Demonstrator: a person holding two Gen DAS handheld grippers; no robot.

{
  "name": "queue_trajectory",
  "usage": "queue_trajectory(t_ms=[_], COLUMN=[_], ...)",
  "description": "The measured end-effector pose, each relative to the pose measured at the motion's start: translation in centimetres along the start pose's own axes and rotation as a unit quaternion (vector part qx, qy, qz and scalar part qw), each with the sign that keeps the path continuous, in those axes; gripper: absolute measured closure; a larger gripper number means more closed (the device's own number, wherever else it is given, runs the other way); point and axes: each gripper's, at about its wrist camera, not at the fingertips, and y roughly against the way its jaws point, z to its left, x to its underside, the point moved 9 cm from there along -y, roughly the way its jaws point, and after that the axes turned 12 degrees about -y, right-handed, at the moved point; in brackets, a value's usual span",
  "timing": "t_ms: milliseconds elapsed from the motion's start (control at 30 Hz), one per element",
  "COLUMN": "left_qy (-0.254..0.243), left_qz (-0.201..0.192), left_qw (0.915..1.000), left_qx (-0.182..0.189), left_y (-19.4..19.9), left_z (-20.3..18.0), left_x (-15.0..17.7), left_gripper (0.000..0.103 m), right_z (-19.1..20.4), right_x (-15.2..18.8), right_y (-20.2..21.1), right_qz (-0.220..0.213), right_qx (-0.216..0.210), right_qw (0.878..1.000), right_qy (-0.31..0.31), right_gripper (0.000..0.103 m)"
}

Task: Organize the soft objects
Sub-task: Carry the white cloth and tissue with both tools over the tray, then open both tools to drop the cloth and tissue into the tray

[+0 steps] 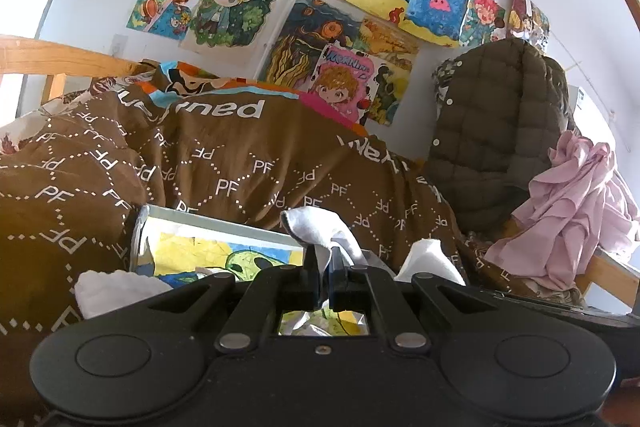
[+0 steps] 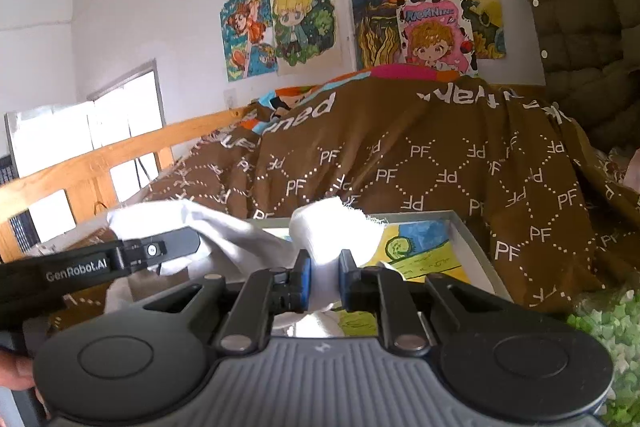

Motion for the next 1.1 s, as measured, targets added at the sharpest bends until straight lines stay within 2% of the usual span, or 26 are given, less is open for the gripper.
queue_trajectory(t_ms=[367, 1100], left_qy=[0.012, 0.016], left_qz=[0.025, 0.05], left_qw=[0.9994, 0.9984], left_qx=[-0.023, -0.023], left_y=[-1.5, -2.3], left_z=[2.0, 2.1], left_x=[1.2, 2.0], left_gripper=[0.1, 0.098], right_z=[1.2, 1.1], right_x=[1.0, 1.7], right_y=[-2.4, -3.1], right_qz=[0.023, 0.042], right_qx=[0.014, 0.035], right_qw=[0.999, 0.998], right_qy=[0.033, 0.043], right_gripper=[0.086, 0.083])
